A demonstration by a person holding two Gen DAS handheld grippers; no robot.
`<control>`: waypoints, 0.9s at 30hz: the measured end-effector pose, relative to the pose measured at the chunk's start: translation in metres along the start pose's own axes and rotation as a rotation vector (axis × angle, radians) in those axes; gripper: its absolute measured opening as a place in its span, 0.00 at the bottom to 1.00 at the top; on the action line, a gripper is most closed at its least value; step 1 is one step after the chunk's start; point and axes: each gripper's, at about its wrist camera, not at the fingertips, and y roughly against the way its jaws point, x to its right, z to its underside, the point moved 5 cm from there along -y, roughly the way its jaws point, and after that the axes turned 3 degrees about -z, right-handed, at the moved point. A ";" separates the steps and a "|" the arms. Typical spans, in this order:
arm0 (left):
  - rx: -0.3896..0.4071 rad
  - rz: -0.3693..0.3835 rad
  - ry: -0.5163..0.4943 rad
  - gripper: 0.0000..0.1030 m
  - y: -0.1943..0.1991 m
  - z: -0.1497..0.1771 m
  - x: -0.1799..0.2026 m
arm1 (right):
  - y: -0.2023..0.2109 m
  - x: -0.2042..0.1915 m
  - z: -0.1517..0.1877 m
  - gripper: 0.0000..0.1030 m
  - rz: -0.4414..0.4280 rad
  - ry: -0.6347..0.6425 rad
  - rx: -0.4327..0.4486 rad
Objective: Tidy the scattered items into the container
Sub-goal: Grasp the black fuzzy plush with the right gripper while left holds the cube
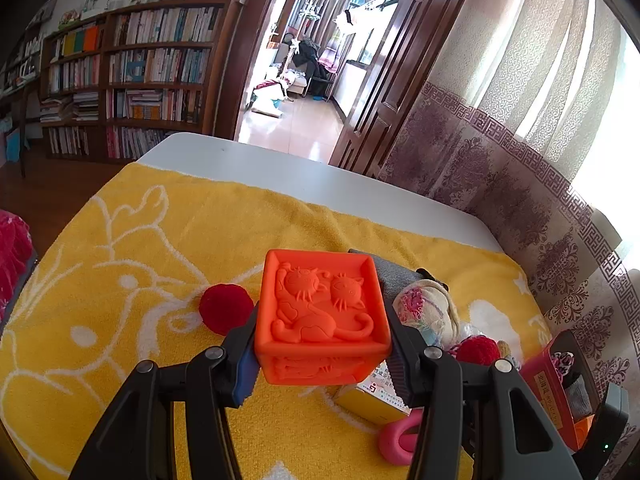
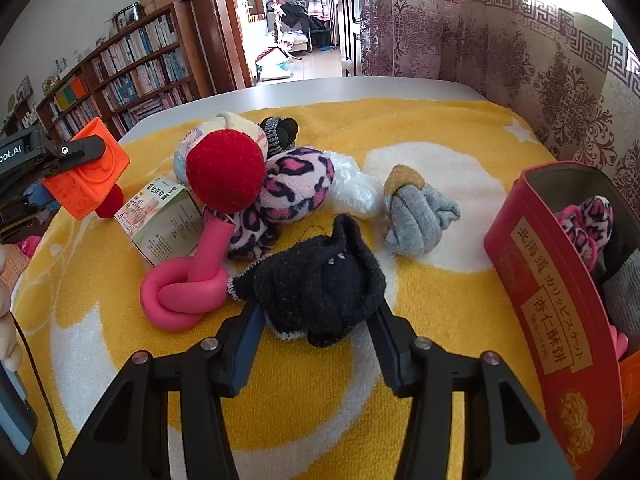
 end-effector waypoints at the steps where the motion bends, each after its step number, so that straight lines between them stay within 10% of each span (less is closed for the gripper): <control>1: 0.002 -0.001 -0.001 0.53 0.000 0.000 0.000 | 0.001 0.001 0.000 0.51 -0.006 -0.005 0.005; 27: -0.004 -0.051 0.015 0.53 0.032 0.038 0.003 | 0.029 0.013 -0.002 0.51 -0.057 -0.073 0.095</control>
